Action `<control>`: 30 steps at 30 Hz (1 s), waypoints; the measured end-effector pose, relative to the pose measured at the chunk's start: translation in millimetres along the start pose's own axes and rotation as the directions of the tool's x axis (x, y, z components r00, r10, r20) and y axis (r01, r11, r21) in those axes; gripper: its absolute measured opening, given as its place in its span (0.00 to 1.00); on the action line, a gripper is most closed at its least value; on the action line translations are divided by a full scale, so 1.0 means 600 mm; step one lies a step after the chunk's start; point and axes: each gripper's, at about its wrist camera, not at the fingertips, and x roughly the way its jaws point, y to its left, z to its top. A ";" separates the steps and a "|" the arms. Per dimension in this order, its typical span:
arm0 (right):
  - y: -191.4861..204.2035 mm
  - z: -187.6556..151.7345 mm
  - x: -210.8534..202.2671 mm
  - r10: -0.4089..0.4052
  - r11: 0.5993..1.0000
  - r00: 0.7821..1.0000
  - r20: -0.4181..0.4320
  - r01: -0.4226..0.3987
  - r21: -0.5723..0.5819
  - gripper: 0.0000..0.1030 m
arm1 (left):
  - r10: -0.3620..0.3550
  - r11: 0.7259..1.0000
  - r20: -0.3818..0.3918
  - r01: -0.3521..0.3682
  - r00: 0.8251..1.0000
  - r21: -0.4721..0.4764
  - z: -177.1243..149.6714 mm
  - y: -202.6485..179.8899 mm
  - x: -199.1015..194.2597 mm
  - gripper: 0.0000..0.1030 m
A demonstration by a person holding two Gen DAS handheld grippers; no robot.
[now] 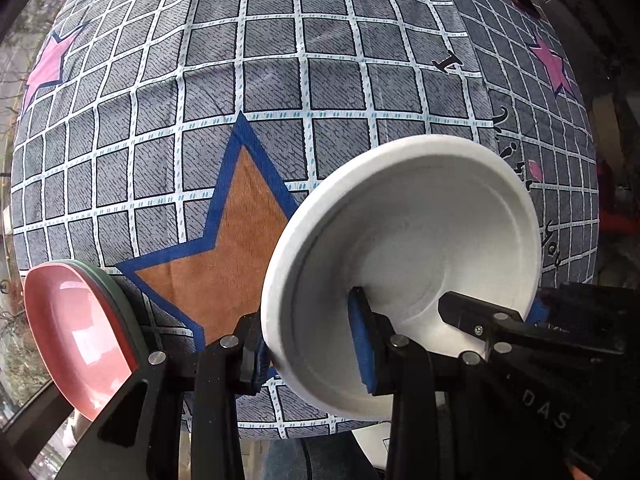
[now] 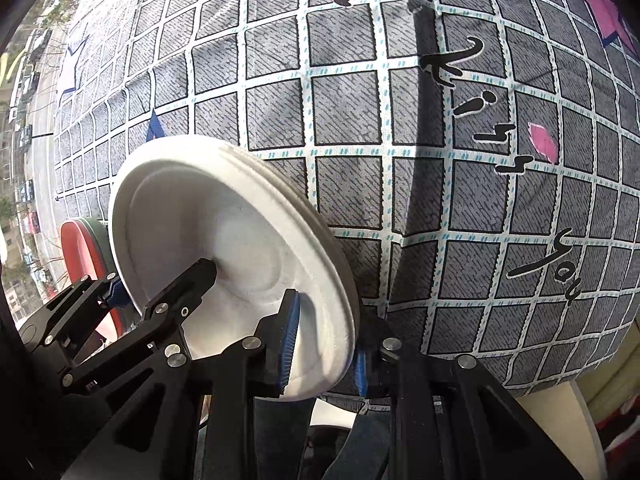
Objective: Organize plates and bowls
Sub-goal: 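Lift the bowl stack with the right tool and carry it over the plates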
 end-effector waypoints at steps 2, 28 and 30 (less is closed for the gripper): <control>0.014 0.001 -0.006 -0.003 1.000 1.000 0.007 0.003 -0.011 0.24 | -0.001 1.000 0.009 0.001 1.000 -0.005 -0.008 0.007 -0.010 0.36; 0.147 0.028 -0.135 -0.010 0.987 0.993 0.115 0.028 -0.157 0.25 | 0.006 0.993 0.186 0.016 0.982 -0.116 -0.012 0.139 -0.218 0.36; 0.161 0.024 -0.137 -0.012 0.984 0.992 0.123 0.033 -0.175 0.25 | 0.009 0.991 0.198 0.017 0.980 -0.131 -0.022 0.144 -0.225 0.36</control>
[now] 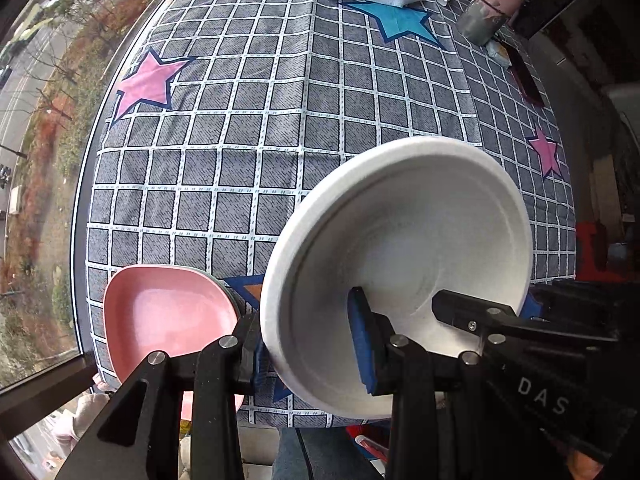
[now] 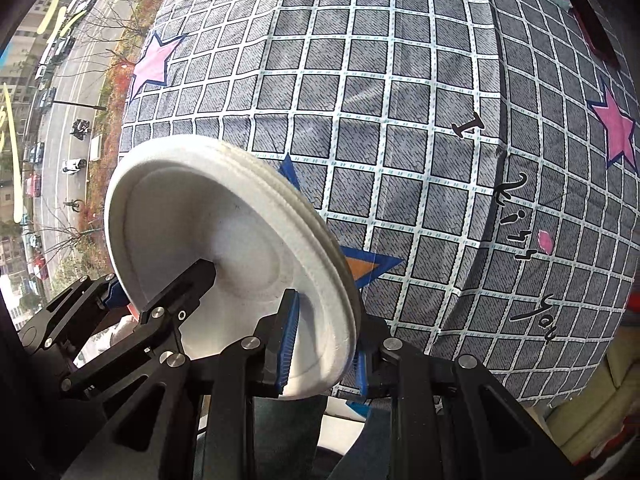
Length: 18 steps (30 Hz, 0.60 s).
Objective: Organize plates and bowls
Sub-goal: 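Lift the bowl stack with the right tool and carry it over the plates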
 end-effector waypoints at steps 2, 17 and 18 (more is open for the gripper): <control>0.011 -0.002 -0.002 -0.003 1.000 1.000 0.005 0.003 -0.017 0.25 | 0.003 1.000 0.009 -0.003 1.000 -0.014 -0.001 0.007 -0.006 0.36; 0.113 -0.020 0.037 -0.007 0.991 1.000 -0.013 0.005 -0.131 0.25 | 0.034 0.994 0.024 -0.031 0.999 -0.104 -0.031 0.087 -0.024 0.36; 0.122 -0.018 0.042 -0.008 0.990 1.000 -0.017 0.005 -0.140 0.25 | 0.037 0.993 0.023 -0.034 0.999 -0.114 -0.034 0.094 -0.024 0.36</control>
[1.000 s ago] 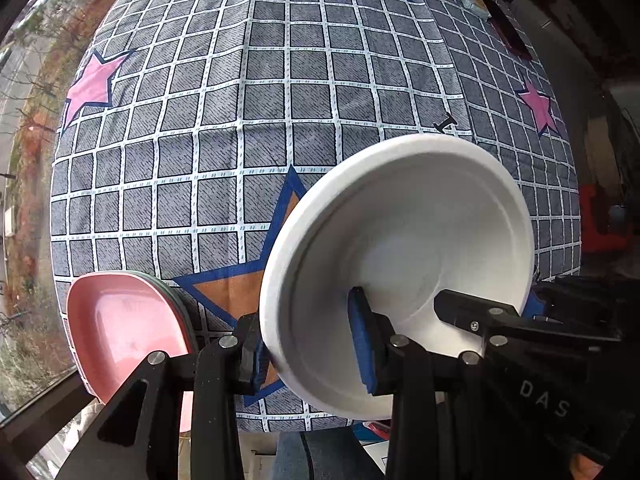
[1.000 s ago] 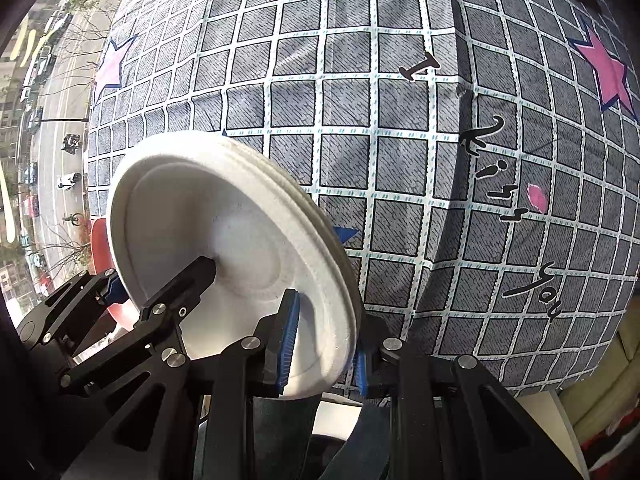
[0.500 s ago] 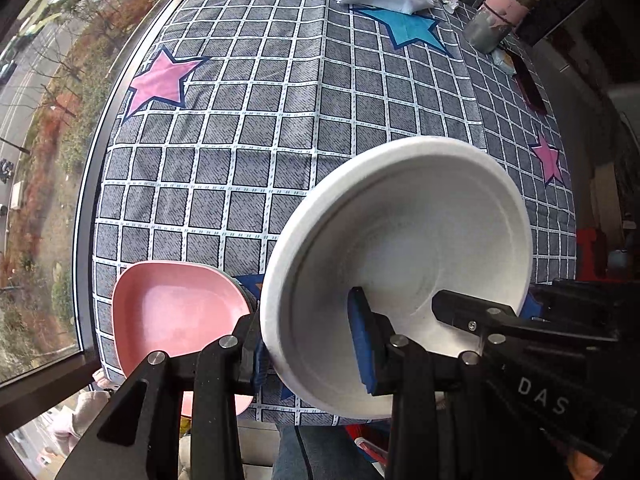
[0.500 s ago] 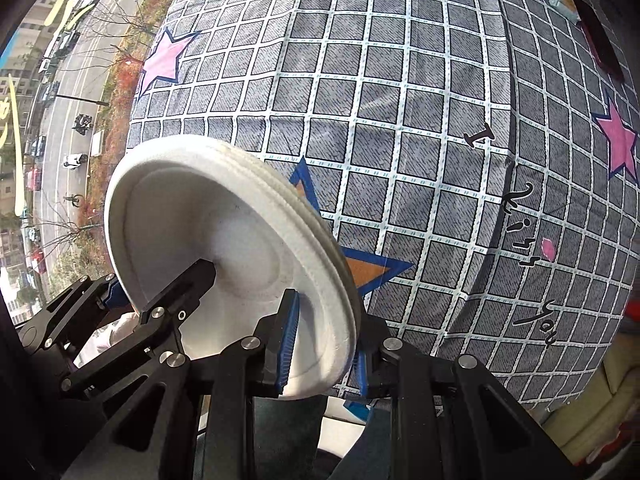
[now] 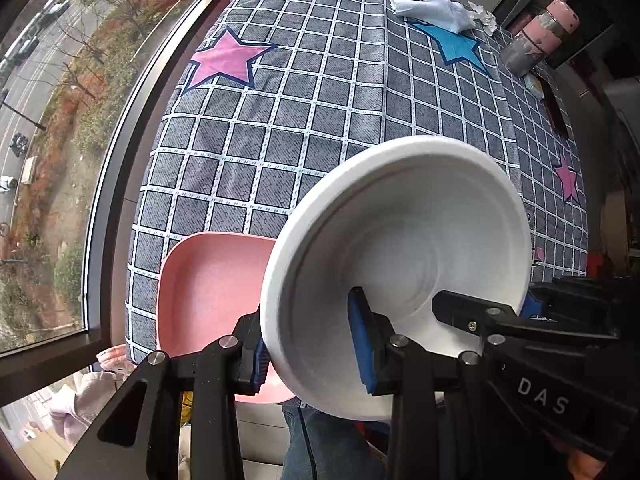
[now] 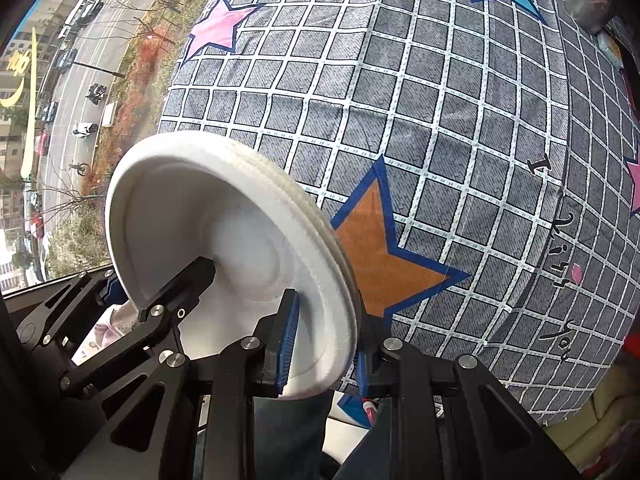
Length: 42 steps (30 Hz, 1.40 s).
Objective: Organize plates and bowls
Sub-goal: 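Lift the bowl stack with the right tool and carry it over the plates, then lower the bowl stack onto the pink plate and open the right tool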
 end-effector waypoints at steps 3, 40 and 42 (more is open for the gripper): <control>0.023 0.005 0.011 0.002 1.000 1.000 -0.013 -0.002 -0.025 0.25 | 0.008 1.000 -0.004 -0.008 1.000 -0.029 -0.008 0.023 0.000 0.36; 0.205 0.048 0.166 -0.103 0.978 0.990 -0.096 0.083 -0.191 0.49 | 0.126 0.965 -0.077 -0.141 0.989 -0.223 -0.069 0.193 0.057 0.67; 0.194 0.052 0.148 -0.124 0.977 0.991 -0.044 0.114 -0.180 0.76 | 0.101 0.965 -0.063 -0.113 0.993 -0.238 -0.069 0.201 0.048 0.78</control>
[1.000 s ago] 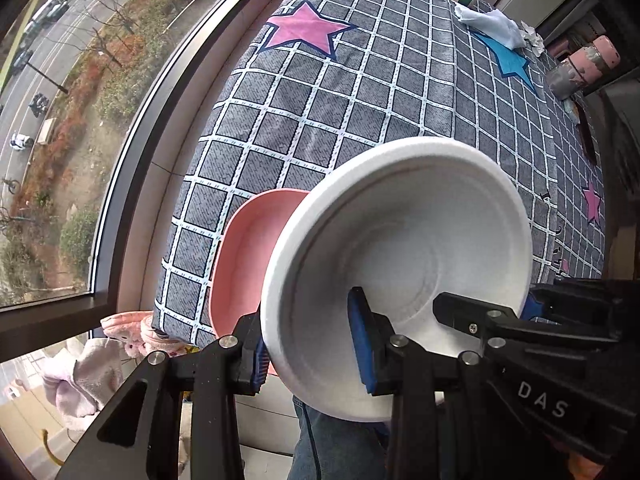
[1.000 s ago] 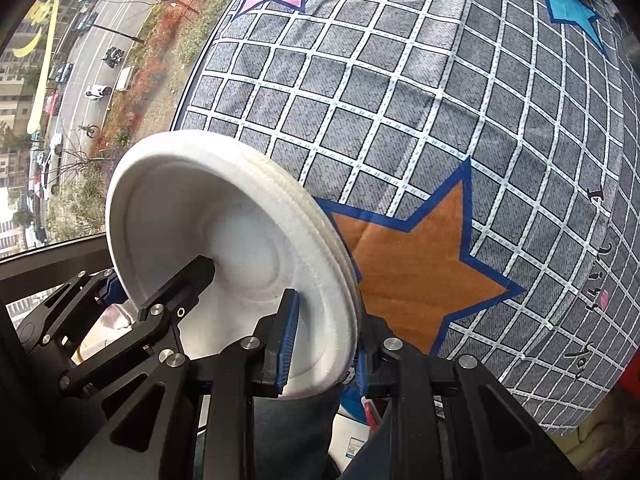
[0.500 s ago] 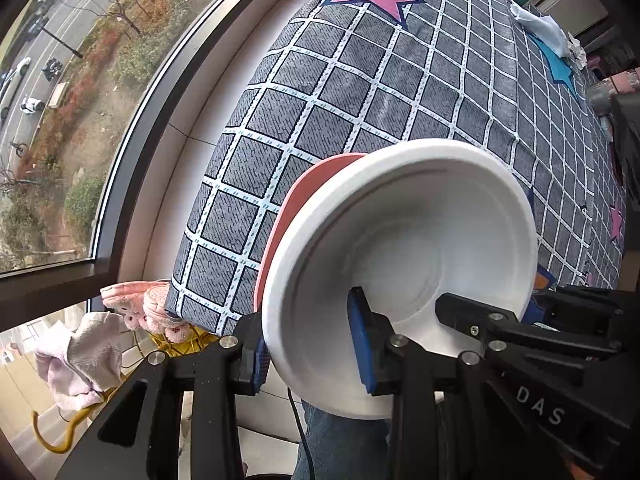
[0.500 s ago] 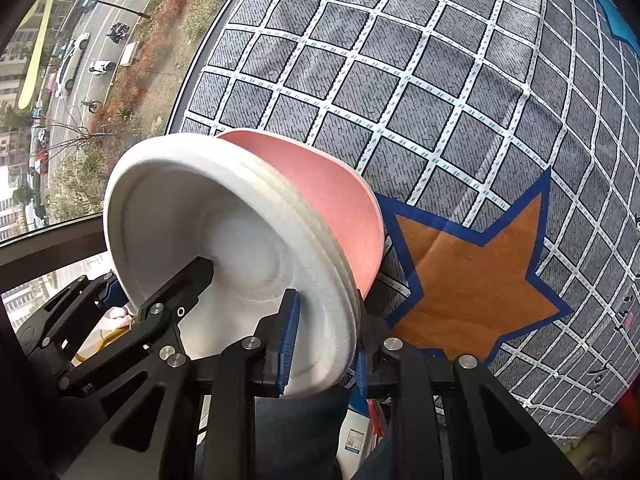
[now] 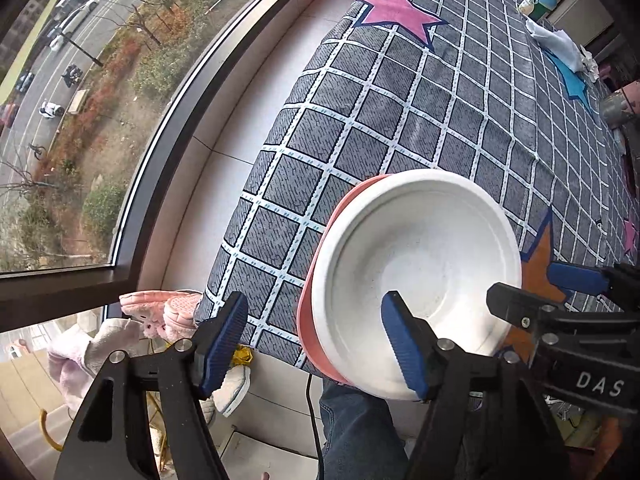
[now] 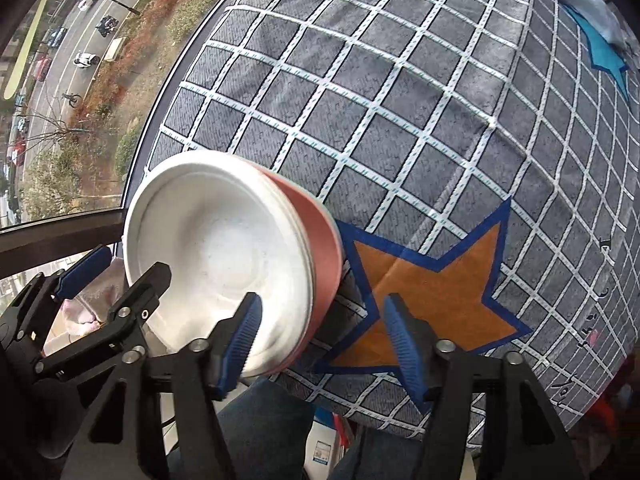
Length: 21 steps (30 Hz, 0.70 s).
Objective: Organize plates and bowls
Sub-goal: 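Lower the bowl stack onto the pink plate and open the right tool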
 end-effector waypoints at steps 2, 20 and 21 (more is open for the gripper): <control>-0.012 -0.001 -0.013 0.035 0.999 0.999 0.012 -0.035 0.024 0.76 | -0.021 1.000 0.015 0.021 1.000 -0.007 0.000 0.003 -0.009 0.81; 0.022 -0.021 -0.082 -0.009 0.999 0.994 0.112 0.013 -0.035 1.00 | -0.011 0.991 0.109 -0.003 0.994 0.134 -0.001 -0.046 -0.072 1.00; 0.024 -0.019 -0.083 -0.011 0.999 0.993 0.114 0.014 -0.032 1.00 | -0.016 0.991 0.107 0.001 0.994 0.135 0.001 -0.046 -0.073 1.00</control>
